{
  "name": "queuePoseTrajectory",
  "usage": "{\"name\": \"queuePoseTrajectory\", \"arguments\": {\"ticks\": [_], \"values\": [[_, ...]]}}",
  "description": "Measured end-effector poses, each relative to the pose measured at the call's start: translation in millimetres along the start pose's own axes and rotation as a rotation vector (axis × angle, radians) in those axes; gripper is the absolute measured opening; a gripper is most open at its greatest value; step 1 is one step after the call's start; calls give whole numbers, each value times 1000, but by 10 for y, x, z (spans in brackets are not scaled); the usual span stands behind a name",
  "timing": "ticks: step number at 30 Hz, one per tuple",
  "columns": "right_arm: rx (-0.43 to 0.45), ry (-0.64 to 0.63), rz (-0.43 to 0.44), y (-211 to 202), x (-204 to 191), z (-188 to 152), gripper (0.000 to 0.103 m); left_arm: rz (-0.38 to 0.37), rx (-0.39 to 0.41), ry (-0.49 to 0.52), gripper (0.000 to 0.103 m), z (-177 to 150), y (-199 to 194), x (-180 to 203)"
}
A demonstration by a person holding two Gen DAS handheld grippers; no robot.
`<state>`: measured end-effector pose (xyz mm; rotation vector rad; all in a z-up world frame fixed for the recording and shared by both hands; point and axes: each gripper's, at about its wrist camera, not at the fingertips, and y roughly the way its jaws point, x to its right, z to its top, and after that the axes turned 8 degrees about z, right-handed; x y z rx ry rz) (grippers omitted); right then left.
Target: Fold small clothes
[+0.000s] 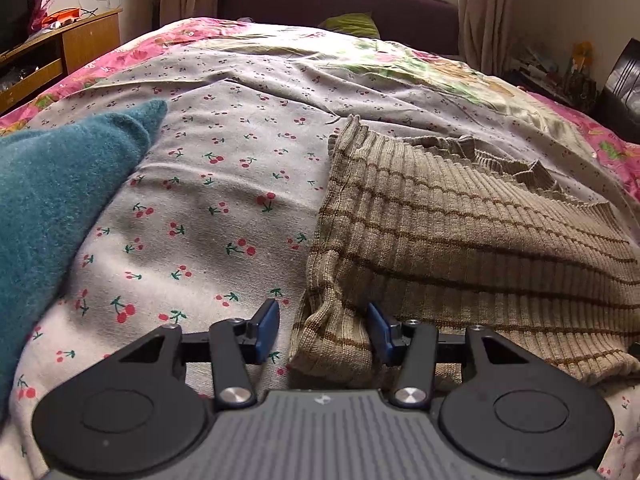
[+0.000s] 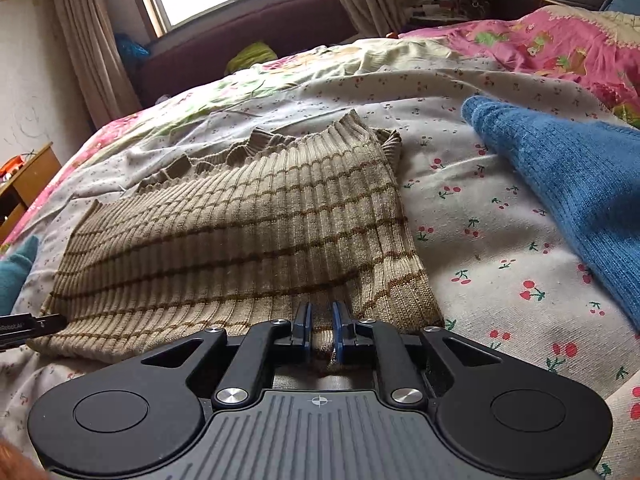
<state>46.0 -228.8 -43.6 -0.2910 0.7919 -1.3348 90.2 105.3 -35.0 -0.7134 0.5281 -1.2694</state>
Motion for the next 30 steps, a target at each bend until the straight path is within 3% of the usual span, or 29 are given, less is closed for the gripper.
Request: {"name": "queuePoseTrajectory", "arguments": {"ticks": [4,7,12,17,22,26,30], "values": [[-20,-10,-6,50,-8,-5,14,-43,-12,-30,59,-13,-53,-30],[-33,0,-8,72,6,1,13,-21,-54,-10,60,-29,46,6],[-20,35,-15,18,67,16,13,-16,-47,-24,60,-33,14,-15],[-7,0,-27,-15,18,-6,13,3,-50,-90,60,-34,-60,-97],[3,-37,-38,-54,-93,-17,16,-48,-47,-185,60,-92,-232,-183],[22,-77,-5,-159,-294,73,17,-77,-45,-208,62,-105,-280,-144],[-40,-106,99,-107,-605,296,21,-113,-101,-321,62,-162,-237,-251]]}}
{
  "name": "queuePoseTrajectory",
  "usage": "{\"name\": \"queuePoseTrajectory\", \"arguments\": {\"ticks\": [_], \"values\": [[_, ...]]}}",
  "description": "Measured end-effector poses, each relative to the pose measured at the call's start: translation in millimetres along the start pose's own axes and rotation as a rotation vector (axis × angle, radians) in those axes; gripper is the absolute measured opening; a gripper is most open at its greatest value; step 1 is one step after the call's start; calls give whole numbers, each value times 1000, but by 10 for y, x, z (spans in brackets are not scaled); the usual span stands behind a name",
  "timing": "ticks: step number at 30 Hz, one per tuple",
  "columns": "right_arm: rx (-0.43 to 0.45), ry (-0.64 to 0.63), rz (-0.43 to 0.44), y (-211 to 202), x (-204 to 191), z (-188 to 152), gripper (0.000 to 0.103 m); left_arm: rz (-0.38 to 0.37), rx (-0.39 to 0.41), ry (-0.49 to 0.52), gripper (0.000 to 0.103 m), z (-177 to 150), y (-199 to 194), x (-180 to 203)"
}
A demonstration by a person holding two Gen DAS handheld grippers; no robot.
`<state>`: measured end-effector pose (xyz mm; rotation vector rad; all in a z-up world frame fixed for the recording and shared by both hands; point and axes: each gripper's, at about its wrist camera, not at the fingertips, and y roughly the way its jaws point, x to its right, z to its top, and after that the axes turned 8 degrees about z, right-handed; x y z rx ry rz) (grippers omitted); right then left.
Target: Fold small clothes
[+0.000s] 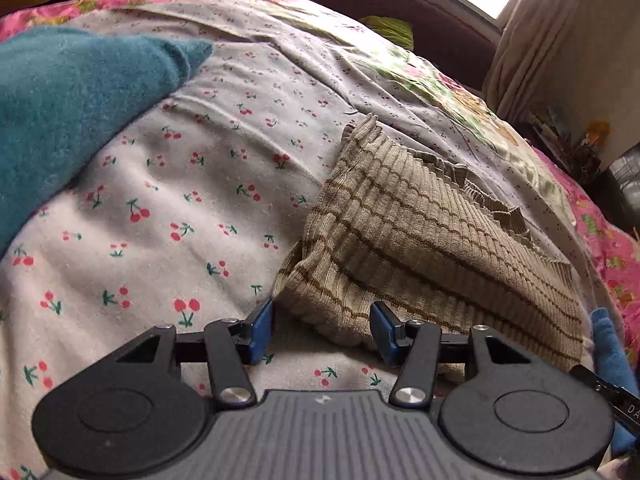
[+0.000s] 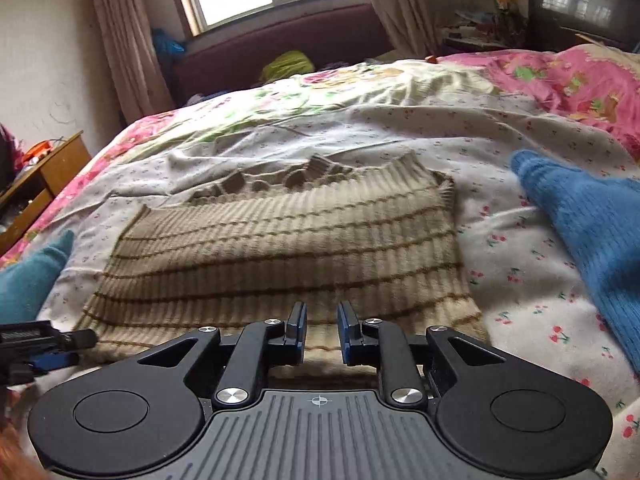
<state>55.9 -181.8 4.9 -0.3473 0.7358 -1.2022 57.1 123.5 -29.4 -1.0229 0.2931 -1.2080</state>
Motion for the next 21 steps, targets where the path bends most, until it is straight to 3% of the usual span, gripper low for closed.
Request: {"name": "queuePoseTrajectory", "arguments": {"ticks": [3,7,10,16,21], "values": [[-41,-75,68,142,-321,236,22,-24,7,-67,62,-17,-54,-93],[-90,-169,108,396,-713,444,26,-48,-9,-71,62,-41,-48,-97],[-125,-237,137,571,-964,552,26,-97,6,-131,63,-94,-133,-162],[-231,-342,185,1054,-1374,715,31,-65,-21,-97,63,-87,7,-99],[-321,-335,213,1416,-1559,725,32,-73,-10,-139,63,-67,58,-126]]}}
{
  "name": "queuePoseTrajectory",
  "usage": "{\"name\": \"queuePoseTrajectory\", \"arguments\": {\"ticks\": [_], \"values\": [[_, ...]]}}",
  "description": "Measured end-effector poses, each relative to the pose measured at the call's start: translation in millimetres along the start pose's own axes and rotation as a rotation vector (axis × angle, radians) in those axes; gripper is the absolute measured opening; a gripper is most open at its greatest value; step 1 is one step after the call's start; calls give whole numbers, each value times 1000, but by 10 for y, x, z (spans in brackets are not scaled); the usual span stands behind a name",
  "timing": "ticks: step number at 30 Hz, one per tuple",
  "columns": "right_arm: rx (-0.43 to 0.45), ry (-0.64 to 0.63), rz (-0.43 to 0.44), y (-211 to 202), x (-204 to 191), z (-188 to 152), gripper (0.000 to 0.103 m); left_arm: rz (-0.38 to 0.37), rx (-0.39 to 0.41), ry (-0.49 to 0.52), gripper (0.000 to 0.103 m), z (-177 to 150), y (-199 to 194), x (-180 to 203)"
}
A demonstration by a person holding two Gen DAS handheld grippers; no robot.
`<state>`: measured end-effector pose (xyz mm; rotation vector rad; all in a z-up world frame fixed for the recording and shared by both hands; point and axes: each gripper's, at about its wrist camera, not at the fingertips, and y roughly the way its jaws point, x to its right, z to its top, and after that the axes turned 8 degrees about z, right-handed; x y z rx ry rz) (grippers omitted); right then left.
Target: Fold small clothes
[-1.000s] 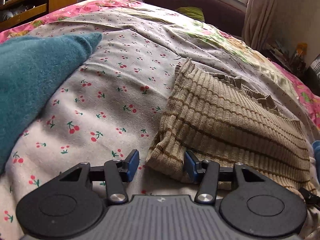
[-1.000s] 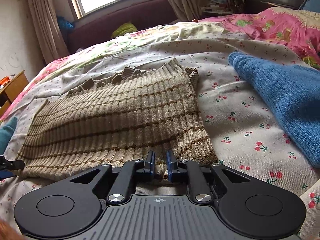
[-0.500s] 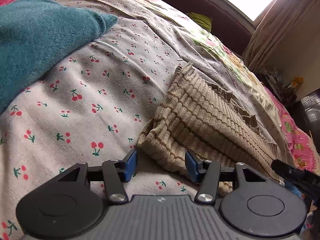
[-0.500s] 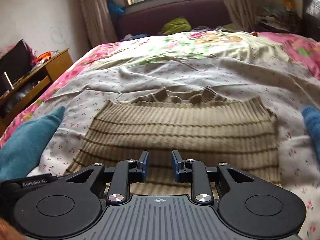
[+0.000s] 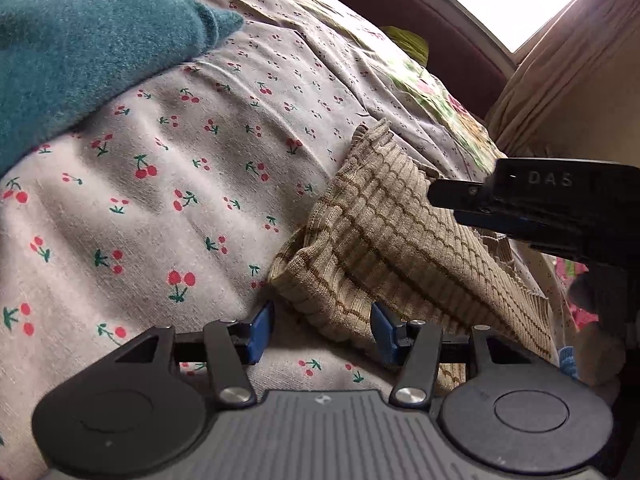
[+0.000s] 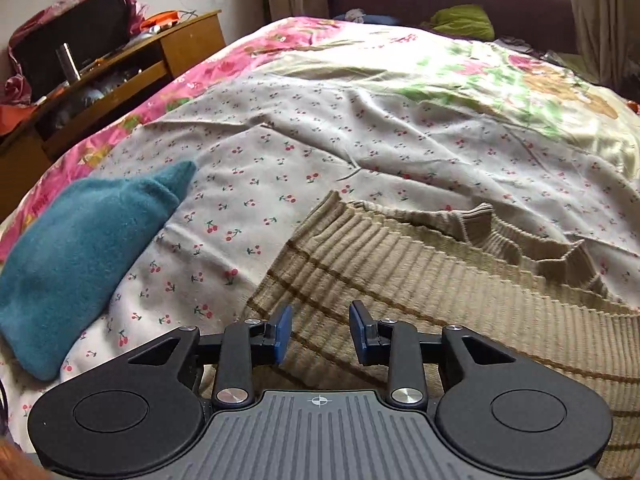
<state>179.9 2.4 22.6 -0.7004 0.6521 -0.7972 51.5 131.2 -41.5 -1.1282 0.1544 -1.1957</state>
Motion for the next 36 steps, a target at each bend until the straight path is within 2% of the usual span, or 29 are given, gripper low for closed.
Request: {"name": "queuePoseTrajectory", "arguments": {"ticks": [3,5,7,12,15,16,18,20,22,23,26,30,36], "values": [[-55,5,20,231,-57,118,33,16,20,37,63,-40,-9,48],[-95,-10,15,377,-115,193,41,17,26,50,64,-44,36,78],[-113,-33,-9,504,-180,251,41,4,25,47,64,-29,73,93],[-223,-89,-93,836,-317,346,44,-31,13,58,67,-28,117,120],[-272,-139,-124,948,-431,375,53,-42,16,71,67,-22,125,148],[-289,-156,-128,975,-470,381,58,-44,18,76,67,-23,124,154],[-315,-187,-154,1031,-506,368,60,-46,17,77,67,-18,130,164],[-335,-204,-184,1080,-497,342,58,-48,17,78,67,-13,130,162],[-340,-233,-216,1102,-485,317,50,-51,26,85,67,-13,114,173],[-338,-239,-233,1099,-474,310,39,-51,35,97,67,-23,94,187],[-325,-238,-232,1004,-428,311,23,-49,42,113,67,-17,91,193],[-282,-189,-199,807,-347,346,17,-33,33,88,69,-22,95,155],[-210,-137,-148,540,-229,348,16,1,60,135,71,-54,102,212]]}}
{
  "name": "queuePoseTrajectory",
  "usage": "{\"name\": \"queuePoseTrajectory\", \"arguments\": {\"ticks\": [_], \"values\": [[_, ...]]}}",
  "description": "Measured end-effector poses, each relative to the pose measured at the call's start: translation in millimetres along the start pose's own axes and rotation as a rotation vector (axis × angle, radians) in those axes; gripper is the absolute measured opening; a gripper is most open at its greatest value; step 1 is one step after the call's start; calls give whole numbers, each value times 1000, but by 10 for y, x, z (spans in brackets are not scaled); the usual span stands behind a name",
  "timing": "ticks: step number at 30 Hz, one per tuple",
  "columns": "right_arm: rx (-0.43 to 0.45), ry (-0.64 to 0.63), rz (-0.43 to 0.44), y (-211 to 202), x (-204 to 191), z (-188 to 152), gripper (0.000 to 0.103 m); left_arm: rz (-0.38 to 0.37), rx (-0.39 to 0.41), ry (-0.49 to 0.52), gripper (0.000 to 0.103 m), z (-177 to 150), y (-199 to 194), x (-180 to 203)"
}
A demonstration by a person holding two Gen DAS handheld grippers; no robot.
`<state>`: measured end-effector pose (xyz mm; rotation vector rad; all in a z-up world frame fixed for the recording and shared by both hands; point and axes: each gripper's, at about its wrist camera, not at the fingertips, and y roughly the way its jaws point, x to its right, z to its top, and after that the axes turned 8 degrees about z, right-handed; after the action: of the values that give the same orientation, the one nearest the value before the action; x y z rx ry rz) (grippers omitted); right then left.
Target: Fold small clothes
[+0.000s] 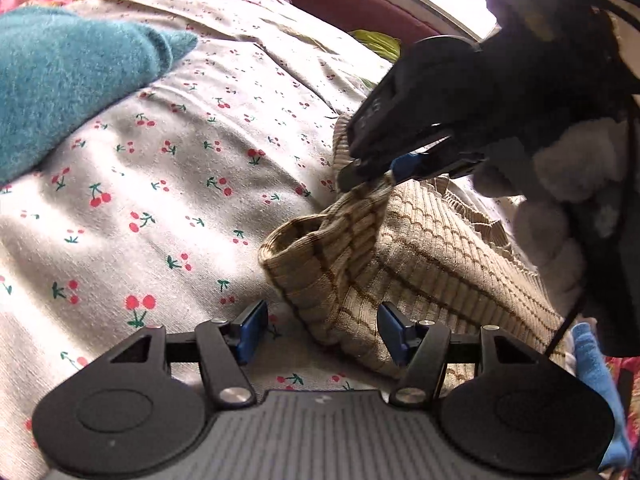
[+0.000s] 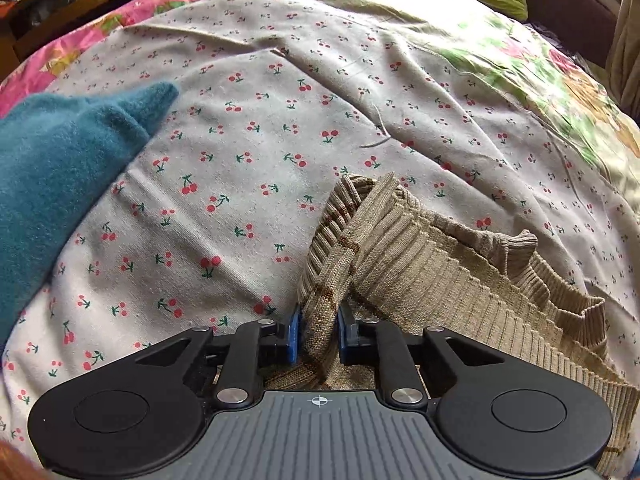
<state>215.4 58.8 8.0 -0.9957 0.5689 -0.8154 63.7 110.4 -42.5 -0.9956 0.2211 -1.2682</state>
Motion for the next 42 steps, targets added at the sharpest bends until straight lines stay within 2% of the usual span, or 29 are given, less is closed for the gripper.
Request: {"name": "queuePoseTrajectory", "arguments": {"ticks": [6,9,11,13,17,24,28,31,35,38,42], "values": [[60,81,70,-188,246,-69,15,45,40,43,73,16,48,102],[94,124,107,-293,378,-134,14,29,75,98,70,69,63,254],[119,148,124,-382,481,-189,14,7,90,128,59,98,16,375],[147,180,141,-500,617,-264,14,-20,103,177,53,95,-57,513],[221,262,185,-789,965,-471,14,-74,78,271,34,63,-117,801],[381,423,196,-1399,1766,-1038,13,-213,109,448,32,-71,-284,1573],[424,545,166,-1509,2301,-1467,13,-284,74,558,32,-313,-179,2096],[401,632,154,-1367,2612,-1787,13,-288,30,636,32,-554,-2,2364],[393,726,158,-1143,2864,-2191,13,-269,-59,704,32,-840,230,2514],[421,753,190,-1088,2916,-2343,12,-256,-64,745,32,-955,263,2572],[450,770,244,-1073,2974,-2374,15,-248,-58,768,32,-951,240,2627]]}}
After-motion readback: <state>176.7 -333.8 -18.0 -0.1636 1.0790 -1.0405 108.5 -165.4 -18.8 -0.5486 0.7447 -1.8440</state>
